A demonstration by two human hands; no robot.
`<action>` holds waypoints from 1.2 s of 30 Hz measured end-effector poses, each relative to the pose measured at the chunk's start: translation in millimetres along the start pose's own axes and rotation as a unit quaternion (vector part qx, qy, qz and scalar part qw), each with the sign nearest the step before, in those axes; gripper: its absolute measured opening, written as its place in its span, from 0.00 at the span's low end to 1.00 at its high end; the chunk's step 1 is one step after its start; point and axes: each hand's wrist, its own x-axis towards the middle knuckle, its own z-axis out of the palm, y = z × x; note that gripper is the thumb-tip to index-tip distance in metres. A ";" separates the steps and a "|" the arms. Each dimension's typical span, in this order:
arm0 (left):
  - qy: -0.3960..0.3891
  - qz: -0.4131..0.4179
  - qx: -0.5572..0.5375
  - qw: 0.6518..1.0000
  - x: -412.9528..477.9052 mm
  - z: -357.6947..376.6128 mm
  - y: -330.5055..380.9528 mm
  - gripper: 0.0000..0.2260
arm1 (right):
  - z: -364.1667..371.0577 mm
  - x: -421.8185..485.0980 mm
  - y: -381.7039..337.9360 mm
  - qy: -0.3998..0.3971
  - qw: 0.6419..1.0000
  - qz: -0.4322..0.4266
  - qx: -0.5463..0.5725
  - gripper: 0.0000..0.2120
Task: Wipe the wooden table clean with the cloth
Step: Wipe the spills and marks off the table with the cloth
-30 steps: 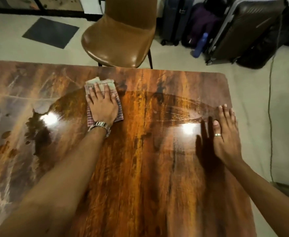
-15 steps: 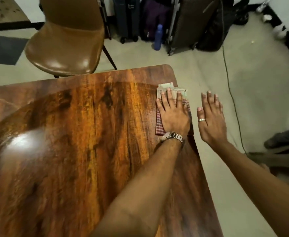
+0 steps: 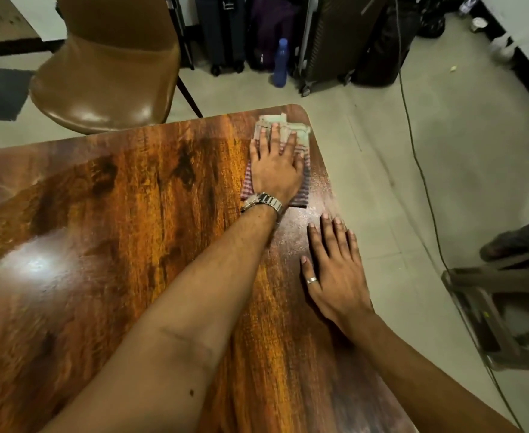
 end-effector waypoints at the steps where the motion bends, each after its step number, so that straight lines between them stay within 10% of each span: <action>1: 0.006 -0.012 0.002 1.000 4.1 -2.8 -15.6 0.28 | 0.5 2.5 0.2 -0.005 1.000 -0.003 -0.006 0.30; 12: 0.064 -0.180 -0.001 0.982 -16.8 -31.0 -211.2 0.27 | -5.2 89.5 -45.2 -0.036 0.999 -0.011 0.009 0.33; 27: 0.021 -0.006 0.006 1.000 80.5 -6.6 48.7 0.27 | -9.7 96.3 -4.4 -0.013 1.000 0.006 0.009 0.33; 36: 0.019 0.034 -0.031 0.999 71.6 -13.0 -2.5 0.25 | -23.6 109.8 -33.4 -0.043 0.999 0.016 -0.028 0.35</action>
